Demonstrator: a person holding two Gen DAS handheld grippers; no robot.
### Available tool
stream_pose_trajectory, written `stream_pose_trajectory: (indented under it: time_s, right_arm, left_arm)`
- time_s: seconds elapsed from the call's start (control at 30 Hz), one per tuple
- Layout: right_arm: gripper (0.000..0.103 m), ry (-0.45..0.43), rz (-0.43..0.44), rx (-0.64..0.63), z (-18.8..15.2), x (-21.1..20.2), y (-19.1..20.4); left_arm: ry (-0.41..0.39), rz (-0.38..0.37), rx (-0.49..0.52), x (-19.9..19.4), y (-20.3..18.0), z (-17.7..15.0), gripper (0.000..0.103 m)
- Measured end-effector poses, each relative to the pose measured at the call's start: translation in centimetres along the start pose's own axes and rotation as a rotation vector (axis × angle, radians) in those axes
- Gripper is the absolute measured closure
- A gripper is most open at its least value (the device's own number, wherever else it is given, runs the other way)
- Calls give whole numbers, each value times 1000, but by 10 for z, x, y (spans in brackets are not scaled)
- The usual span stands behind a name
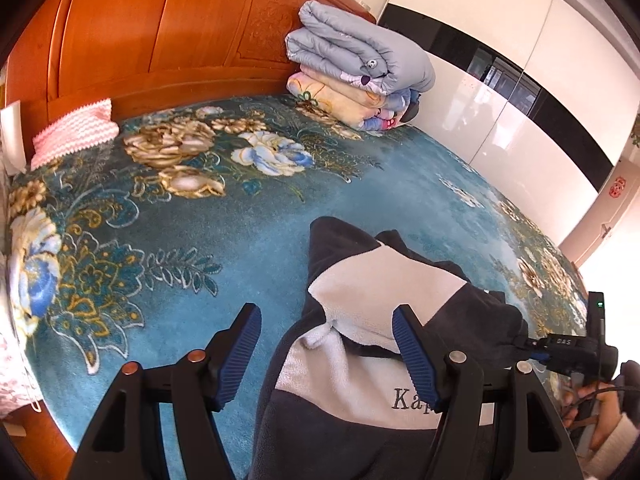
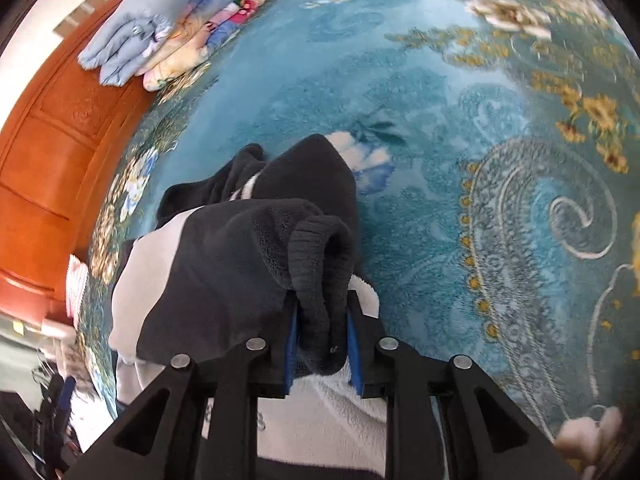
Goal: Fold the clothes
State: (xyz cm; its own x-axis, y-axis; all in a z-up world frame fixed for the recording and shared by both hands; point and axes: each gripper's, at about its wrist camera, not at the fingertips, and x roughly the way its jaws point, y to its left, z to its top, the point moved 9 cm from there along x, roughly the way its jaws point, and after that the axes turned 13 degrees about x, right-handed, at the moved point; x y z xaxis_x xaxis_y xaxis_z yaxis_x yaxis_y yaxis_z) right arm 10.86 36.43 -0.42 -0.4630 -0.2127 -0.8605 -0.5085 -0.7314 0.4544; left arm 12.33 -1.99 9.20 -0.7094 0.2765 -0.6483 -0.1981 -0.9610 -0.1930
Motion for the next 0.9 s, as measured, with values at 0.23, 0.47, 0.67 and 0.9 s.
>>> stream_pose_trajectory:
  time_s: [0.23, 0.47, 0.67, 0.9]
  right_arm:
    - [69, 51, 12, -24, -42, -34, -3]
    - [58, 135, -19, -70, -97, -59, -35]
    - [54, 220, -35, -94, -137, -71, -68]
    - [54, 289, 16, -5, -157, -61, -105]
  left_arm:
    - [-4, 17, 13, -30, 5, 0, 31]
    - [189, -60, -89, -33, 32, -44, 31]
    - [313, -121, -53, -15, 24, -77, 31]
    - [459, -194, -10, 4, 16, -116, 33]
